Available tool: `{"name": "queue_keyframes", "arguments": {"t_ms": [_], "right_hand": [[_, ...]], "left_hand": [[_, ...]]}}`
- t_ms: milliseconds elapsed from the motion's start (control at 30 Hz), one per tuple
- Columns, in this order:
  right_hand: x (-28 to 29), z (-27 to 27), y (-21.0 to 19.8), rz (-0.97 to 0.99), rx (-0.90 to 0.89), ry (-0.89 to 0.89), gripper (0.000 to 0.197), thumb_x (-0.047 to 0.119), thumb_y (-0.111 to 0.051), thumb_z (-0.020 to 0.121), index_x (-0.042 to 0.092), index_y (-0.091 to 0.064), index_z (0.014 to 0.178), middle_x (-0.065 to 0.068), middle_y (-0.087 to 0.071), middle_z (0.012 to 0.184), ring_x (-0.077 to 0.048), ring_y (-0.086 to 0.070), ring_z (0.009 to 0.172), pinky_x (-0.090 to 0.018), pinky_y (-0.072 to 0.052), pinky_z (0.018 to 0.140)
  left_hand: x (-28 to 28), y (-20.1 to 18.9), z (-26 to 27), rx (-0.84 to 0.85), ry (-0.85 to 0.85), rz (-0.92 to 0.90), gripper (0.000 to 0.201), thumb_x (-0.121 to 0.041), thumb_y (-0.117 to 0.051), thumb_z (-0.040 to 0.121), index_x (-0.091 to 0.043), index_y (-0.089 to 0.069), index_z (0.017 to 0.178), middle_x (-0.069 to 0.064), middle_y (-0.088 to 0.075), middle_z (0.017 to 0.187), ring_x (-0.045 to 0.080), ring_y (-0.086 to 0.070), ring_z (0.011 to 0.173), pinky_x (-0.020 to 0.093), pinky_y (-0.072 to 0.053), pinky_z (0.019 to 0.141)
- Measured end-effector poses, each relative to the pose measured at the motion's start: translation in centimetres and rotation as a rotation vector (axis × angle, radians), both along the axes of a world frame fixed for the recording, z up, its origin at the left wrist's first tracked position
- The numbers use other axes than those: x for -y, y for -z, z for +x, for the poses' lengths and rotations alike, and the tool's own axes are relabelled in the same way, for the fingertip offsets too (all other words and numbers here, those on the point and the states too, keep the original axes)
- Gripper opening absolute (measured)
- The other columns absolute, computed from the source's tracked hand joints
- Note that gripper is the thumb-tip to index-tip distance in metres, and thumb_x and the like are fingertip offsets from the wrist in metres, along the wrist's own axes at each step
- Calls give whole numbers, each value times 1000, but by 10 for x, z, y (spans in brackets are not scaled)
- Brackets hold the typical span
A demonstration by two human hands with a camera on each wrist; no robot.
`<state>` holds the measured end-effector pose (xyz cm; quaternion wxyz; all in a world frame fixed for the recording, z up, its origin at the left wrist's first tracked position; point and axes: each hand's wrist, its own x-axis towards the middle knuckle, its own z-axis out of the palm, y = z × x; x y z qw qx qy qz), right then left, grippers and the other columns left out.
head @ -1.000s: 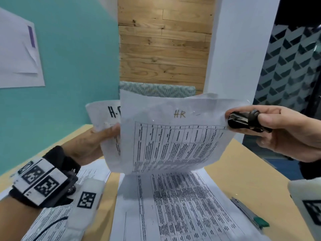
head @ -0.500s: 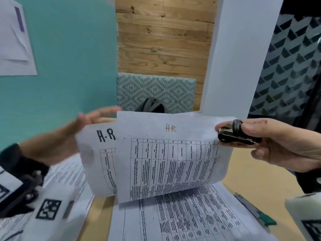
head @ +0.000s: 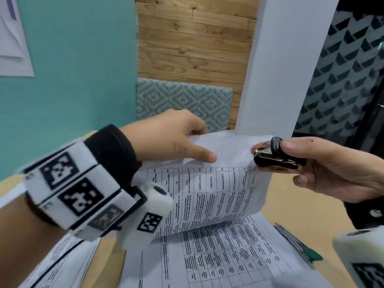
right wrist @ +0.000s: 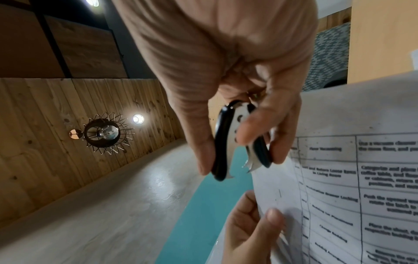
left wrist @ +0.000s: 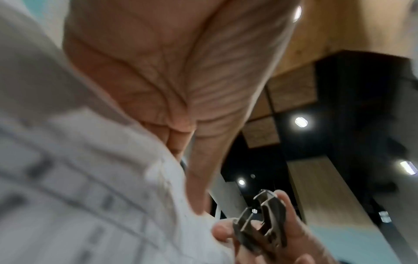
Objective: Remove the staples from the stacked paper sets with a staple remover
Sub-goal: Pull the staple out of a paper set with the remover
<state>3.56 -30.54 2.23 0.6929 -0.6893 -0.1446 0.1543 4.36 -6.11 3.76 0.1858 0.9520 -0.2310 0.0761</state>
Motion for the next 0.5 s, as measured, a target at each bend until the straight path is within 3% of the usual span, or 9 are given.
{"name": "queue_keyframes", "arguments": {"t_ms": [67,100,200,233,333,367,500], "right_hand": [[0,0,2,-37,32,-12,73,36,-95,23,9,-76,89,-10,-73,95,-13,-71,80,-12,-43,35],[0,0,2,-60,73,3,73,38,-95,23,13,-77,89,-8,-73,94,-10,-71,78,-12,-43,36],[8,-1,-4,-103,340,157,77,46,-92,17,23,-76,89,1,-73,90,-4,-67,70,-12,-45,42],[10,-2,-8,-118,469,214,75,45,-91,18,24,-75,89,2,-74,89,-5,-68,71,-12,-48,48],[4,-10,-17,-181,775,278,49,30,-85,33,24,-72,80,7,-74,80,-6,-70,75,-12,-51,65],[-2,-12,-17,-233,838,292,44,28,-83,37,24,-70,79,10,-73,80,-4,-70,76,-12,-51,68],[-24,-11,-8,-585,970,219,48,46,-80,50,30,-66,93,17,-70,91,-1,-67,87,-18,-52,80]], "left_hand": [[2,6,9,-170,93,-169,26,-38,-67,79,-13,-67,87,1,-69,75,13,-57,62,27,-44,59],[2,8,12,-264,132,-239,25,-31,-69,79,-9,-69,90,8,-71,81,15,-59,65,29,-46,62],[-3,16,23,-450,194,-339,36,-24,-72,78,-2,-66,106,26,-65,108,34,-64,89,47,-50,84],[-3,19,25,-480,203,-350,36,-23,-71,78,-2,-66,106,26,-65,110,38,-65,93,46,-51,86],[-4,25,31,-538,234,-425,17,-11,-67,83,-1,-68,96,24,-68,102,29,-66,81,26,-55,70],[-4,28,33,-562,255,-444,15,-10,-67,83,-1,-68,95,23,-69,98,26,-66,78,24,-55,67],[-5,35,34,-657,303,-523,14,-6,-60,84,5,-66,91,10,-72,78,15,-67,65,19,-53,58]]}}
